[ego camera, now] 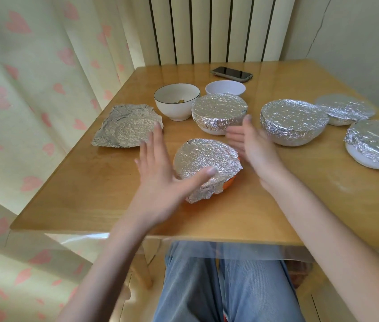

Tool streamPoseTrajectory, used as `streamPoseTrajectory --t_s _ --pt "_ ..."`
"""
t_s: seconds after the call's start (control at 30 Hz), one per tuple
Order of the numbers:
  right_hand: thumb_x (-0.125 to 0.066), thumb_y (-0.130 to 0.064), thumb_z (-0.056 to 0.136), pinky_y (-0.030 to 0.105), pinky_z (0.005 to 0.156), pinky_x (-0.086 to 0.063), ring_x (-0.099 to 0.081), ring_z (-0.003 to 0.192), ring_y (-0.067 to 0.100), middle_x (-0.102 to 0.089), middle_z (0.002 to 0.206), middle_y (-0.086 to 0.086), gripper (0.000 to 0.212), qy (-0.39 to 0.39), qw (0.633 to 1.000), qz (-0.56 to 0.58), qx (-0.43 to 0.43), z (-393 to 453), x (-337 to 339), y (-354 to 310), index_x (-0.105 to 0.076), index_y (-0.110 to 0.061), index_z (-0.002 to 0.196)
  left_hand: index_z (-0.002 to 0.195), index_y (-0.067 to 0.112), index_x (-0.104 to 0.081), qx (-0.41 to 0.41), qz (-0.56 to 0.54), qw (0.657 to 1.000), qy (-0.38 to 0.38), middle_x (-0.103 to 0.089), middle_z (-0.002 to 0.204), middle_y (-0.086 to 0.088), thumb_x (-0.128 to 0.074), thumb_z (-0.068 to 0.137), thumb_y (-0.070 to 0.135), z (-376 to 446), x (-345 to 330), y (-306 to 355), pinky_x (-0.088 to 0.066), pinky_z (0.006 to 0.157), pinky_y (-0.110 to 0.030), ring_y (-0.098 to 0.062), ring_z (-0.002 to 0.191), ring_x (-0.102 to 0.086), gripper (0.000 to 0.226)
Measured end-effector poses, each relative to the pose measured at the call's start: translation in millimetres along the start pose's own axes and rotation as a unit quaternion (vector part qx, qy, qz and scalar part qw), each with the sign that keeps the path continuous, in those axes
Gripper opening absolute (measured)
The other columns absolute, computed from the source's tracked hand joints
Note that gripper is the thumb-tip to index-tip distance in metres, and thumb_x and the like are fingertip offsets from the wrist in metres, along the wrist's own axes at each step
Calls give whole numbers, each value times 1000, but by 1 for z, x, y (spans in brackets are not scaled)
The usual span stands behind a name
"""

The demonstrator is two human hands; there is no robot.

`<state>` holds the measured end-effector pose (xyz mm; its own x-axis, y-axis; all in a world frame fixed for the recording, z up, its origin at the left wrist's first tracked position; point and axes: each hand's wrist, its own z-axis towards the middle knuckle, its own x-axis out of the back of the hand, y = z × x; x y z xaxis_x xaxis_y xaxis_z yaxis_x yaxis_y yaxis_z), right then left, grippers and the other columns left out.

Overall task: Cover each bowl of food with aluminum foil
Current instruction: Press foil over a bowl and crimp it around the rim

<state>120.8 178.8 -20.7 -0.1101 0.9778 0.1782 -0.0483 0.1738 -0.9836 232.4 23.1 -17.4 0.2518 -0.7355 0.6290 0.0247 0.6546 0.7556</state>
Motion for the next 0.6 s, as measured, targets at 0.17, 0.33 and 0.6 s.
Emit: streamPoseTrajectory --t_s 0.17,0.33,0.6 --pt "-34 -27 103 7 90 -26 -44 120 2 -55 132 -5 38 80 978 -118 154 -47 -5 -3 -51 -15 134 154 42 -4 -153 148 961 -177 7 162 18 -56 48 86 35 29 2 8 120 -53 -2 146 22 126" --pt "-33 -28 102 21 77 -28 -48 119 22 -55 127 7 38 -33 979 -172 102 -44 -17 16 -42 -15 137 146 59 6 -174 281 891 -311 14 159 26 -51 48 89 60 17 11 11 116 -59 -9 147 21 117" --pt "-32 -31 103 5 71 -34 -45 103 -2 -44 125 -13 40 -87 995 -42 27 -40 -9 10 -35 -23 143 148 52 -6 -121 280 921 -241 -15 155 14 -58 53 78 51 1 7 -31 111 -44 -24 133 -24 111"
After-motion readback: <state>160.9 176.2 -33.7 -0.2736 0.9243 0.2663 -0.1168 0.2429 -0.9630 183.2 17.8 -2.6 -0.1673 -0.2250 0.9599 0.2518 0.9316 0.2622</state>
